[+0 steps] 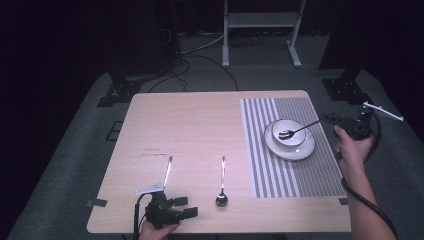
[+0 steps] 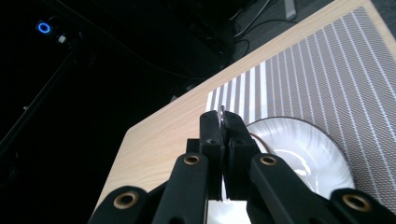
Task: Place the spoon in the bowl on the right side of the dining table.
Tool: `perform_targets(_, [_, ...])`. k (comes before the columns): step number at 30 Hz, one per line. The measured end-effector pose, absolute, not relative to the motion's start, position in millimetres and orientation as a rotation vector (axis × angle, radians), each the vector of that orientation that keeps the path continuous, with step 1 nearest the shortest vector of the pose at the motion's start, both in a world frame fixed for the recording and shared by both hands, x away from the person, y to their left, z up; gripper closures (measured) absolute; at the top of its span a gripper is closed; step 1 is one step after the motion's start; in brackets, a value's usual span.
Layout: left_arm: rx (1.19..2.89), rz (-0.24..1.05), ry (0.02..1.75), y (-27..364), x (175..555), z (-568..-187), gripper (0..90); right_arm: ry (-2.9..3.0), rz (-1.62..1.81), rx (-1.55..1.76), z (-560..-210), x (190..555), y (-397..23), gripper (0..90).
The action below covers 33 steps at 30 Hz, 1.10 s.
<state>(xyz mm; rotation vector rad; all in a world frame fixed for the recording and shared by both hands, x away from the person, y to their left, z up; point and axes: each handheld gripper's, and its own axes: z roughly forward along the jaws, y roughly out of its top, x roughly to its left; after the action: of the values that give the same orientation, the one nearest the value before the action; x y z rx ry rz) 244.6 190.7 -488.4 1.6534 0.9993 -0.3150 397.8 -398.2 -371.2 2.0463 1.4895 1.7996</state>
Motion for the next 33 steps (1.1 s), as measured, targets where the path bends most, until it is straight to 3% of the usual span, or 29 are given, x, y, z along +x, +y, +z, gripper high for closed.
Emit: perform_targets(33, [1.648,-0.317,1.002,190.6,244.7,-488.9,5.7,1.425,1.702,2.114,-395.6,401.4,-407.5,86.5])
